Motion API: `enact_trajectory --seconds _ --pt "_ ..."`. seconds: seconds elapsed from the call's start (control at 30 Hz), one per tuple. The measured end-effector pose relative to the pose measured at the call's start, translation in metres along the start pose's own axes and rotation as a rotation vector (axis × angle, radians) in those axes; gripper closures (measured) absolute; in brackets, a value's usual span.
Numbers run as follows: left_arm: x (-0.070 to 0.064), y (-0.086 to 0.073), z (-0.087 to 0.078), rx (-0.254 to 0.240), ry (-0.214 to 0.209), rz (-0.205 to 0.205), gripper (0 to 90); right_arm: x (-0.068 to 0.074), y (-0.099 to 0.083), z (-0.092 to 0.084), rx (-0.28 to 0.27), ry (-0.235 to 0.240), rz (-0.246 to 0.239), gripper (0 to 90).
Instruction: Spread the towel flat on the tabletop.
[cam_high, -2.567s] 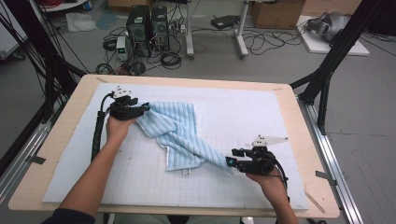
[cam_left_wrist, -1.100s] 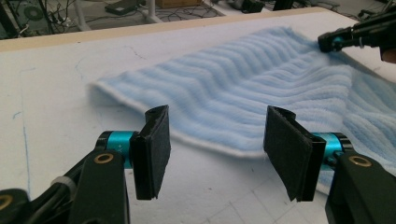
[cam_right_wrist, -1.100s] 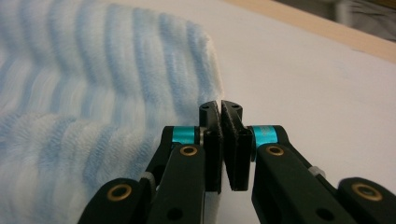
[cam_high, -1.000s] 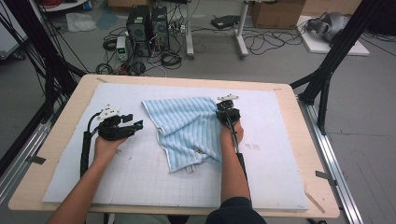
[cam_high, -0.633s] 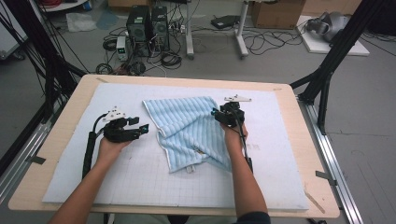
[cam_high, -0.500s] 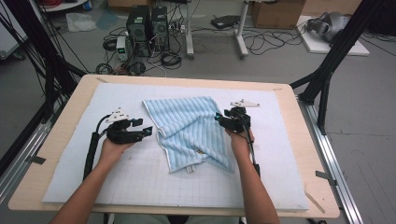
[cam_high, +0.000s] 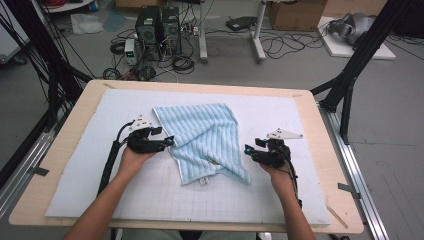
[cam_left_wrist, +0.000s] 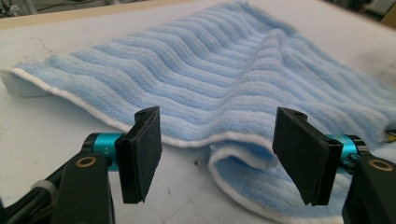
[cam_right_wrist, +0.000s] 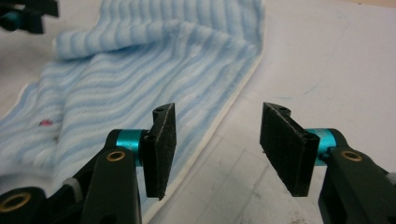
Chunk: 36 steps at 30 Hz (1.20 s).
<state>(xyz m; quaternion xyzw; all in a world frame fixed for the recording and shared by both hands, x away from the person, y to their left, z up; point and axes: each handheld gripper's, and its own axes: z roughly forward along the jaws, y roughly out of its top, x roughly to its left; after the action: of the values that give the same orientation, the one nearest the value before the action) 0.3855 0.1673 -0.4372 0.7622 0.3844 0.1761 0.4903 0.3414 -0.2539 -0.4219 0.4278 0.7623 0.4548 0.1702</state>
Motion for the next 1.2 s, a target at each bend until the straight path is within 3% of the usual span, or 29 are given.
enact_trajectory --seconds 0.13,0.23,0.3,0.33,0.4,0.6,0.83,0.9,1.0,1.03,1.07,1.1,1.2 --pt "-0.012 0.003 0.020 0.027 0.055 0.090 35.7 0.008 0.001 0.000 0.003 0.028 -0.042 45.9" --pt "-0.013 0.004 0.032 0.071 0.091 0.118 54.0 0.007 0.001 0.000 0.002 0.035 -0.048 46.1" --pt "-0.013 0.006 0.036 0.087 0.119 0.165 77.8 0.006 0.001 -0.001 -0.002 0.035 -0.044 46.7" --pt "-0.012 0.008 0.037 0.088 0.127 0.167 83.9 0.006 0.001 -0.002 -0.004 0.037 -0.044 46.8" --pt "-0.007 0.012 0.038 0.083 0.136 0.138 85.7 0.005 0.001 -0.003 -0.013 0.036 -0.040 47.1" --pt "0.019 0.028 0.036 0.039 0.211 0.045 86.3 0.005 0.001 -0.005 -0.013 0.030 -0.037 48.4" --pt "0.043 0.036 0.040 0.038 0.303 0.012 86.3 0.007 0.001 -0.003 -0.022 0.032 -0.034 48.9" --pt "0.052 0.033 0.041 0.028 0.341 -0.017 86.3 0.007 0.000 -0.002 -0.022 0.038 -0.027 48.9" --pt "0.060 0.025 0.044 0.028 0.320 -0.078 85.7 0.007 -0.001 0.000 -0.018 0.041 -0.033 48.9" --pt "0.061 0.023 0.045 0.033 0.297 -0.085 83.2 0.007 -0.001 0.001 -0.018 0.045 -0.027 48.9" --pt "0.061 0.022 0.045 0.033 0.292 -0.095 73.2 0.008 -0.001 0.001 -0.015 0.047 -0.026 48.9" --pt "0.061 0.021 0.045 0.027 0.272 -0.131 60.1 0.008 -0.001 0.002 -0.016 0.045 -0.032 48.8" --pt "0.060 0.022 0.041 0.011 0.233 -0.172 43.8 0.009 -0.001 0.004 -0.021 0.050 -0.021 48.5"
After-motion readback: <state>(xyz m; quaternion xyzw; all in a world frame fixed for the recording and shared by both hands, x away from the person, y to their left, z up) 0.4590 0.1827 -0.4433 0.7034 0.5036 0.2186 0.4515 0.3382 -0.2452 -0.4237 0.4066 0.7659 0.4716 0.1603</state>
